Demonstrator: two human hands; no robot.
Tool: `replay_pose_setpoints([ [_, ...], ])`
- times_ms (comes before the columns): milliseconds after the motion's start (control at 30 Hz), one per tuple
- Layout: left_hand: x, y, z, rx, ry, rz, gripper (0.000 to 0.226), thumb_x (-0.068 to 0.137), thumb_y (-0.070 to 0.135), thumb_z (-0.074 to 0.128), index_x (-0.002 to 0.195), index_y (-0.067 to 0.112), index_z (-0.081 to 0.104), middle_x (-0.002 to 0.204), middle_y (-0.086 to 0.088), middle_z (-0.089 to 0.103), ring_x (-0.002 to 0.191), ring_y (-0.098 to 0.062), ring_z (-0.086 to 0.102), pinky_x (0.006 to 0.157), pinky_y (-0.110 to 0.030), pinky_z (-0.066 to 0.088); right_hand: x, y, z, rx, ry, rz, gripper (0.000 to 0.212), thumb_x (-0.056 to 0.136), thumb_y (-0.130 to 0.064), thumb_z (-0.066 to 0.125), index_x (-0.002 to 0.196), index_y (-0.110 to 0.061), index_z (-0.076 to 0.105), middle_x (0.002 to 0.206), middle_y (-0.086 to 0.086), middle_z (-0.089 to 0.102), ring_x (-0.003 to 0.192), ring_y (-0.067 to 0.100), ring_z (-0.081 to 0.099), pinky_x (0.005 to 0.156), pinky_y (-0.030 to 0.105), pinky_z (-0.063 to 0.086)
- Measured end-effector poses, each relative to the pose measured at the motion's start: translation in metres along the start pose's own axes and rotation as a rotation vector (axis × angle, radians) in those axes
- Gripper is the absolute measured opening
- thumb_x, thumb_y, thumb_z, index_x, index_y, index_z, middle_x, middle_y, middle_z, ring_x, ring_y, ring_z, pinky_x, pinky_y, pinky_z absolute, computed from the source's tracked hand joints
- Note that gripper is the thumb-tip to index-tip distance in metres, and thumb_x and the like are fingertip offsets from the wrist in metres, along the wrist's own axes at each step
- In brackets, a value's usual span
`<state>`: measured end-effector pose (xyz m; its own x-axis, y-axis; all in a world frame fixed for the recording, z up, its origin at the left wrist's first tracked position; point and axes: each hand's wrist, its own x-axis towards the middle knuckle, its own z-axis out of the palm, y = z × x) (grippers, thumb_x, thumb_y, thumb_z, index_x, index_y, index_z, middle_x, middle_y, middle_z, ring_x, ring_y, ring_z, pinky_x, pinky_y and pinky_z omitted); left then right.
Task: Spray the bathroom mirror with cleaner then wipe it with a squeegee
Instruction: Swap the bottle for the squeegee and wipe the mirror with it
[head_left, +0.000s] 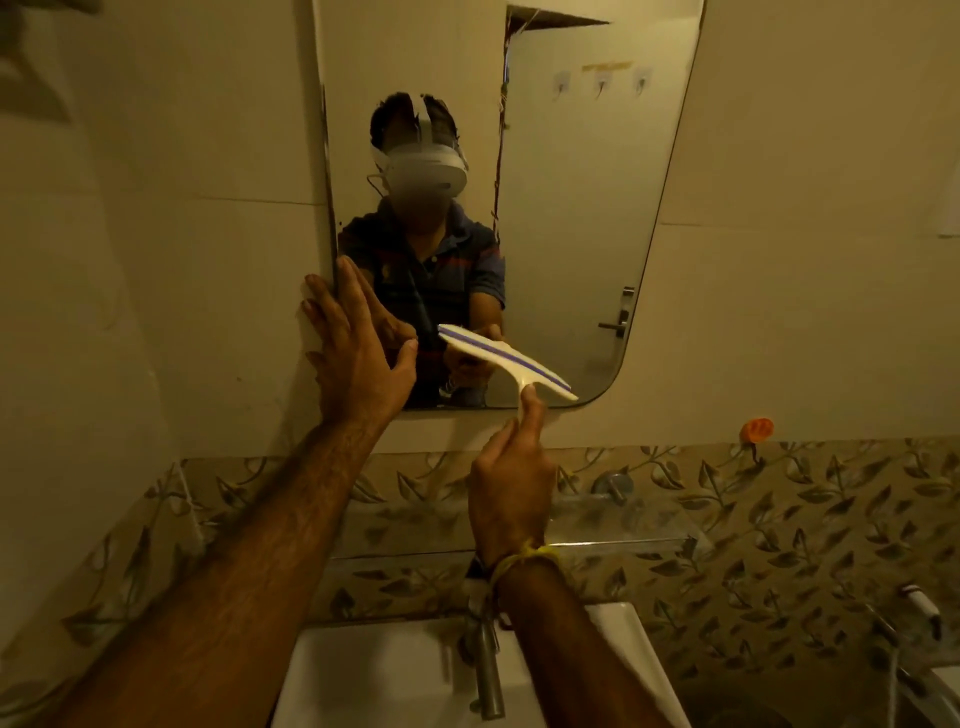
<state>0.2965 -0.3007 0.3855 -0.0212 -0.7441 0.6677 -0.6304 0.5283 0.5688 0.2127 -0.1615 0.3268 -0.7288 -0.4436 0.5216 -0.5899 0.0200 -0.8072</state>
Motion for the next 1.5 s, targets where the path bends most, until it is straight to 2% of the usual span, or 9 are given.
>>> replay_pose_setpoints([
  [167, -0.004, -0.007, -0.002, -0.124, 0.100, -0.014, 0.091, 0.100, 0.022, 0.054, 0.156, 0.035, -0.017, 0.168, -0.010, 0.004, 0.130, -0.042, 0.052, 0.070, -0.051, 0.060, 0.046, -0.036, -0.005, -0.044, -0.010, -0.190, 0.058, 0.101, -0.023, 0.042, 0.154, -0.031, 0.018, 0.078, 0.007, 0.063, 0.063, 0.021, 0.062, 0.055, 0.032, 0.056],
  [267, -0.007, -0.014, -0.007, -0.154, 0.112, -0.014, 0.093, 0.098, 0.009, 0.055, 0.158, 0.030, -0.012, 0.166, -0.011, 0.017, 0.091, -0.031, 0.069, 0.043, -0.018, 0.039, 0.026, -0.019, 0.002, -0.194, -0.086, -0.300, 0.066, 0.100, -0.020, 0.042, 0.155, -0.033, 0.009, 0.074, 0.004, 0.059, 0.059, 0.018, 0.058, 0.053, 0.037, 0.057],
  [467, -0.017, -0.029, -0.015, -0.186, 0.127, -0.077, 0.095, 0.096, 0.014, 0.062, 0.159, 0.026, -0.008, 0.168, -0.006, -0.002, 0.149, -0.032, 0.026, 0.073, -0.025, 0.046, 0.019, -0.035, 0.013, -0.320, -0.180, -0.468, 0.067, 0.099, -0.013, 0.039, 0.156, -0.028, 0.008, 0.073, 0.005, 0.050, 0.058, 0.020, 0.049, 0.052, 0.032, 0.041],
  [700, -0.021, -0.040, -0.023, -0.132, 0.025, -0.122, 0.093, 0.099, 0.026, 0.060, 0.160, 0.024, -0.010, 0.167, 0.002, -0.015, 0.154, -0.019, -0.006, 0.096, -0.026, 0.034, 0.020, -0.020, 0.014, -0.494, -0.275, -0.636, 0.076, 0.092, -0.008, 0.048, 0.155, -0.029, 0.011, 0.065, 0.008, 0.051, 0.043, 0.027, 0.053, 0.039, 0.032, 0.042],
  [900, -0.018, -0.039, -0.034, -0.112, -0.080, -0.191, 0.098, 0.092, 0.006, 0.062, 0.159, 0.027, -0.006, 0.169, -0.004, -0.004, 0.135, -0.043, 0.045, 0.076, -0.043, 0.057, 0.040, -0.083, 0.033, -0.392, -0.195, -0.721, 0.066, 0.100, -0.013, 0.036, 0.156, -0.028, 0.006, 0.072, 0.005, 0.046, 0.051, 0.018, 0.044, 0.048, 0.030, 0.041],
  [1100, -0.015, -0.045, -0.052, -0.119, -0.169, -0.261, 0.106, 0.090, 0.002, 0.058, 0.156, 0.039, -0.017, 0.161, -0.013, 0.030, 0.075, -0.020, 0.059, 0.046, -0.025, 0.040, 0.039, -0.074, 0.030, -0.404, -0.186, -0.818, 0.064, 0.099, -0.009, 0.045, 0.154, -0.026, 0.018, 0.082, 0.017, 0.063, 0.048, 0.025, 0.058, 0.044, 0.037, 0.055],
  [1333, -0.017, -0.045, -0.045, -0.106, -0.114, -0.263, 0.112, 0.091, 0.006, 0.065, 0.154, 0.038, -0.021, 0.164, -0.013, 0.025, 0.080, -0.021, 0.064, 0.052, -0.027, 0.045, 0.080, -0.125, 0.039, -0.327, -0.093, -0.850, 0.062, 0.099, -0.014, 0.034, 0.156, -0.023, 0.011, 0.099, 0.020, 0.060, 0.078, 0.036, 0.063, 0.057, 0.042, 0.053],
  [1433, -0.019, -0.045, -0.040, -0.170, -0.060, -0.261, 0.109, 0.089, -0.002, 0.059, 0.156, 0.038, -0.017, 0.159, -0.014, 0.034, 0.067, -0.014, 0.060, 0.043, -0.024, 0.042, 0.058, -0.085, 0.037, -0.343, -0.165, -0.888, 0.062, 0.099, -0.010, 0.036, 0.155, -0.024, 0.016, 0.094, 0.023, 0.059, 0.062, 0.030, 0.062, 0.052, 0.043, 0.058],
  [1500, -0.022, -0.043, -0.040, -0.216, -0.011, -0.243, 0.105, 0.090, -0.006, 0.057, 0.158, 0.034, -0.012, 0.164, -0.005, 0.024, 0.098, -0.022, 0.066, 0.057, -0.024, 0.052, 0.039, -0.052, 0.038, -0.386, -0.243, -0.909, 0.068, 0.093, -0.003, 0.048, 0.154, -0.023, 0.024, 0.080, 0.018, 0.057, 0.047, 0.027, 0.056, 0.041, 0.039, 0.054],
])
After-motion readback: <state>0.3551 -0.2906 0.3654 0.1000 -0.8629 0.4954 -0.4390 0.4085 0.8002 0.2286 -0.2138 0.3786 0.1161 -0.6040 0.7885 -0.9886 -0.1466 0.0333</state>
